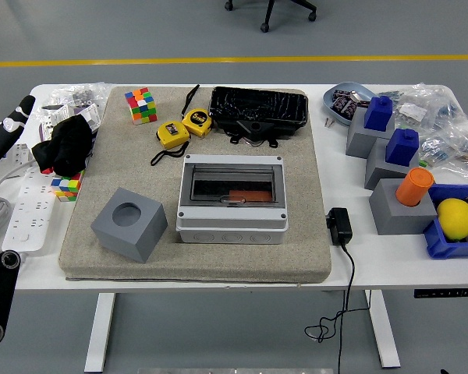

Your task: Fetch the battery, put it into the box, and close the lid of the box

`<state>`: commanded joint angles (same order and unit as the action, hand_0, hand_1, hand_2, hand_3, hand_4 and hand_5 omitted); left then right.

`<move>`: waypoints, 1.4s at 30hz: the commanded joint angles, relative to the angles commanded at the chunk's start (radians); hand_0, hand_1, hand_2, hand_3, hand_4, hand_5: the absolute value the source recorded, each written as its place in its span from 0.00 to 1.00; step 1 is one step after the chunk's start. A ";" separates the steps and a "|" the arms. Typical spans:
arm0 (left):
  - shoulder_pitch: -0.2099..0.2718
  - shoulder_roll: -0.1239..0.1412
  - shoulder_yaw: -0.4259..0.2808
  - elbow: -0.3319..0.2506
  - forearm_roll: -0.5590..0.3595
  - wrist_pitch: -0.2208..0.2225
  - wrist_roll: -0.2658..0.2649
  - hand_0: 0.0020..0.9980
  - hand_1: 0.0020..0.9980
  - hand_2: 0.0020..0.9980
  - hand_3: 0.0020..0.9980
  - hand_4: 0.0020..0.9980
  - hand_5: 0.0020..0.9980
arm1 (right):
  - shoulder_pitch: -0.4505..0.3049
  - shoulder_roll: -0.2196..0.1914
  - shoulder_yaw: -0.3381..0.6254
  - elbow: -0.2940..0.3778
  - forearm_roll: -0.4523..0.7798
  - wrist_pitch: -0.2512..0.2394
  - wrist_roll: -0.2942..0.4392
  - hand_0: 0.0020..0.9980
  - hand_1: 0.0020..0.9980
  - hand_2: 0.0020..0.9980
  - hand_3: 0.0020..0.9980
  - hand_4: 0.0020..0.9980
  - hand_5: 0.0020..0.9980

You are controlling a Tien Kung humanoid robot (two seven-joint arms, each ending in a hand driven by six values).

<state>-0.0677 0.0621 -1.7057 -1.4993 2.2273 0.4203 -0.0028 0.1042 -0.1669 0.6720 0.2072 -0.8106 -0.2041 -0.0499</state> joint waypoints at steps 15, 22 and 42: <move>-0.001 -0.002 -0.007 -0.010 -0.052 0.010 -0.019 1.00 0.81 1.00 0.96 1.00 1.00 | 0.002 0.000 0.002 0.000 -0.001 0.000 -0.002 0.75 0.70 0.72 0.75 1.00 1.00; -0.001 0.000 -0.008 -0.013 -0.084 0.037 -0.067 0.79 0.59 0.57 1.00 1.00 1.00 | 0.001 -0.001 0.004 0.000 -0.002 -0.001 -0.003 0.75 0.70 0.72 0.75 1.00 1.00; -0.010 0.002 -0.058 -0.006 -0.697 -0.256 -0.134 0.77 0.80 1.00 1.00 1.00 1.00 | 0.000 0.005 0.021 0.001 -0.009 -0.002 -0.006 0.75 0.70 0.72 0.75 1.00 1.00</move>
<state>-0.0779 0.0640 -1.7639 -1.5057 1.5302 0.1647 -0.1371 0.1038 -0.1617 0.6929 0.2079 -0.8199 -0.2061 -0.0558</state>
